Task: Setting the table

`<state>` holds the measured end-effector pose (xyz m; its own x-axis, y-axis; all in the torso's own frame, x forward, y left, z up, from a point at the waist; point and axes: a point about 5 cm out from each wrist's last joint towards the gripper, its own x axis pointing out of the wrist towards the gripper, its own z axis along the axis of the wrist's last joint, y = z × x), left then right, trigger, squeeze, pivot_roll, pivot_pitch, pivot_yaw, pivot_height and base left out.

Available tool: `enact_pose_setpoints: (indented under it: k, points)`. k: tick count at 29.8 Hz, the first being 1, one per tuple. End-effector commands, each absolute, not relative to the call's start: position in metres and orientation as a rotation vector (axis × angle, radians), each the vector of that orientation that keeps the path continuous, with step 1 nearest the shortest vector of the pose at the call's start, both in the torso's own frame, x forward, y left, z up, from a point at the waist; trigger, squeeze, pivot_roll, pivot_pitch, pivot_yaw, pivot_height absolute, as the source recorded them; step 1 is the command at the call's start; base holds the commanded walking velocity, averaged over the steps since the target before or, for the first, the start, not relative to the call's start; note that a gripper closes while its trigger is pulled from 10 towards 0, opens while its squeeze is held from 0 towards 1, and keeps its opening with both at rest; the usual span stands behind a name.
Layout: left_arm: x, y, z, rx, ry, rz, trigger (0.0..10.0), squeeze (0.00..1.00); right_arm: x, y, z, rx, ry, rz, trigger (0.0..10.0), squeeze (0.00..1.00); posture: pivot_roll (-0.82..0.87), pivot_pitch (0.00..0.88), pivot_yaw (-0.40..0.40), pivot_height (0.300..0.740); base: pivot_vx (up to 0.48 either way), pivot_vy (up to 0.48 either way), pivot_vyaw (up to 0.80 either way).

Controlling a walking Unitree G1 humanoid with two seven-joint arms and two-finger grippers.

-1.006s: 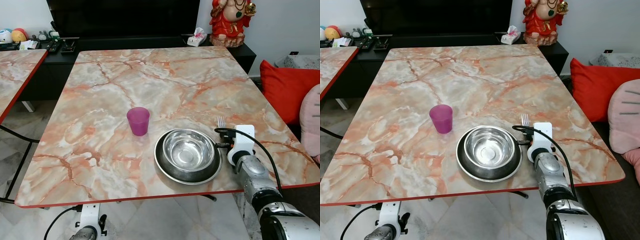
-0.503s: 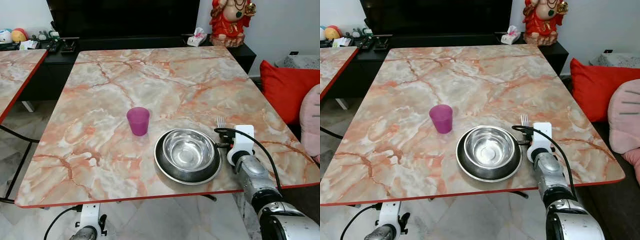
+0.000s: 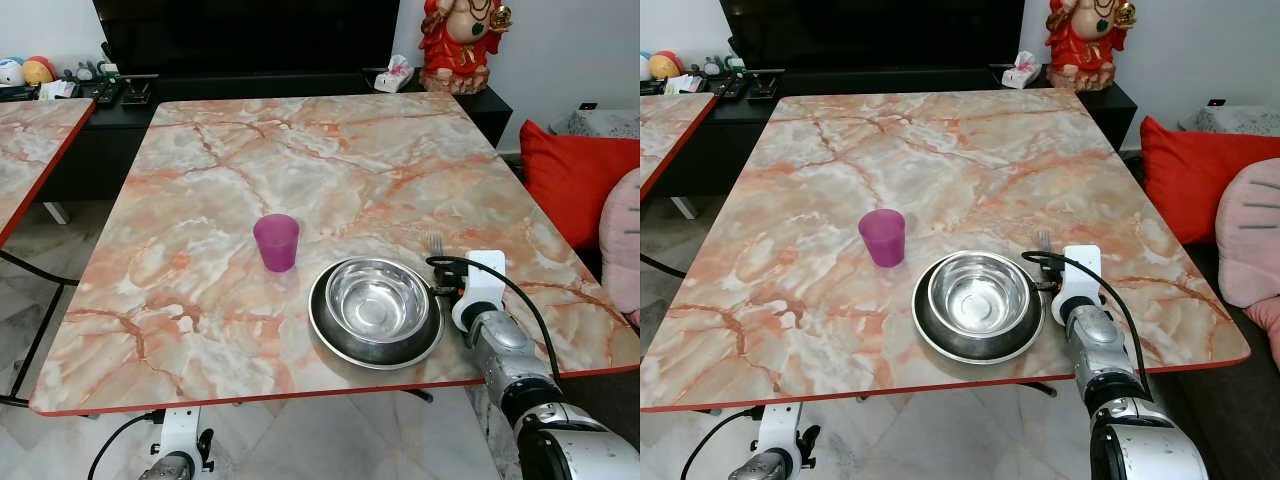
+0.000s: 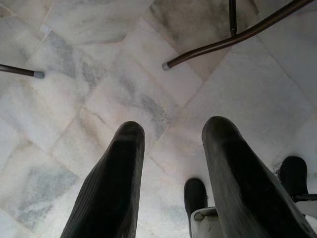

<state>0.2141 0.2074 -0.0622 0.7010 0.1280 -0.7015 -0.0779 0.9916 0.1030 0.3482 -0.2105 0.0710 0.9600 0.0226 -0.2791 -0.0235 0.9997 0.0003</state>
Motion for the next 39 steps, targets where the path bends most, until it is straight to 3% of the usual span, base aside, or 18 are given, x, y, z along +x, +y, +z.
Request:
enact_pose_setpoints:
  k: [1,16,17,18,19,20,21,36,39]
  points:
    - [0.211,0.21,-0.064,0.074,0.807,0.113,10.0,0.0,0.35,-0.209,0.072,-0.007,0.293,0.022,10.0,0.0,0.0,0.051,0.012,0.74,0.0,0.0,0.0]
    - [0.212,0.209,-0.064,0.076,0.806,0.11,10.0,0.0,0.352,-0.212,0.076,-0.003,0.273,0.003,10.0,0.03,0.0,0.049,0.012,0.74,0.0,0.0,0.0]
    - [0.212,0.209,-0.064,0.075,0.807,0.11,10.0,0.0,0.352,-0.212,0.076,-0.003,0.275,0.004,10.0,0.47,0.0,0.049,0.012,0.74,0.0,0.0,0.0]
    - [0.212,0.209,-0.064,0.075,0.807,0.11,10.0,0.0,0.352,-0.212,0.075,-0.003,0.277,0.005,10.0,1.0,0.0,0.049,0.012,0.74,0.0,0.0,0.0]
    - [0.212,0.209,-0.064,0.075,0.807,0.11,10.0,0.0,0.351,-0.211,0.075,-0.006,0.277,0.005,10.0,1.0,0.0,0.051,0.012,0.74,0.0,0.0,0.0]
    - [0.212,0.209,-0.064,0.075,0.806,0.111,10.0,0.0,0.351,-0.212,0.075,-0.009,0.277,0.002,10.0,0.63,0.0,0.051,0.012,0.74,0.0,0.0,0.0]
    - [0.212,0.209,-0.064,0.076,0.806,0.111,10.0,0.0,0.351,-0.212,0.075,-0.011,0.274,-0.002,10.0,0.0,0.0,0.051,0.012,0.74,0.0,0.0,0.0]
    - [0.211,0.209,-0.064,0.076,0.806,0.11,10.0,0.0,0.358,-0.218,0.102,-0.005,0.08,-0.057,10.0,0.0,0.0,0.049,0.013,0.74,0.0,0.0,0.0]
    - [0.211,0.209,-0.064,0.076,0.806,0.109,10.0,0.0,0.356,-0.216,0.122,-0.019,-0.106,-0.076,10.0,0.0,0.0,0.049,0.011,0.74,0.0,0.0,0.0]
